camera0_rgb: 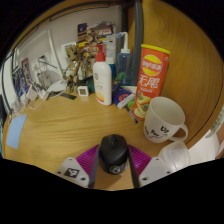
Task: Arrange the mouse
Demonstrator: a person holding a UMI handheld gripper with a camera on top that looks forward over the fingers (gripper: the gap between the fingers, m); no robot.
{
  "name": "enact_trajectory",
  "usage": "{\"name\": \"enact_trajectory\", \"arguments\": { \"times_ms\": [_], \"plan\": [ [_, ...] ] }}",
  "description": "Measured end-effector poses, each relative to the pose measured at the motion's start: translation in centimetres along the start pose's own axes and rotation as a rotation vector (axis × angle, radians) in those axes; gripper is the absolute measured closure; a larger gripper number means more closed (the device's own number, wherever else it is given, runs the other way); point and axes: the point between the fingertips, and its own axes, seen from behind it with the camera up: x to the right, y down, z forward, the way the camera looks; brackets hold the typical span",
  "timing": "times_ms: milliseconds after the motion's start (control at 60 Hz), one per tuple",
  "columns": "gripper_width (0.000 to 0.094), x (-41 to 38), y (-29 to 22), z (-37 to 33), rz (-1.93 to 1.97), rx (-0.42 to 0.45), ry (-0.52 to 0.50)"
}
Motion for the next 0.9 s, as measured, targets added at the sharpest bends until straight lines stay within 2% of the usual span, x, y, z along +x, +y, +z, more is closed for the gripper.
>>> {"name": "enact_trajectory", "arguments": {
  "times_ms": [17,117,200,217,233,300,333,350,517,667,800,900],
  "plan": [
    [0.0440,0.1,0.0,0.1,0.005,-0.002,0.002],
    [0.0452,0.0,-0.1,0.2,0.002,0.008,0.010],
    [0.0511,0.1,-0.1,0.2,0.016,0.004,0.025],
    [0.0474,0.1,-0.1,0.2,0.018,0.000,0.026],
    [0.0551,0.1,-0.1,0.2,0.019,-0.002,0.028],
    [0.0632,0.1,-0.2,0.3,0.028,-0.004,0.040],
    [0.0601,0.0,-0.1,0.1,0.024,-0.002,0.050],
    [0.0673,0.0,-0.1,0.1,0.022,-0.002,0.055],
    [0.0675,-0.1,-1.5,-1.4,0.032,-0.001,0.109],
    [0.0675,-3.2,-12.3,-8.4,0.033,0.170,0.142],
    [0.0675,-10.7,-22.1,-16.3,0.038,0.346,0.088],
    [0.0675,-18.2,-26.9,-21.0,0.016,0.438,0.017]
  ]
}}
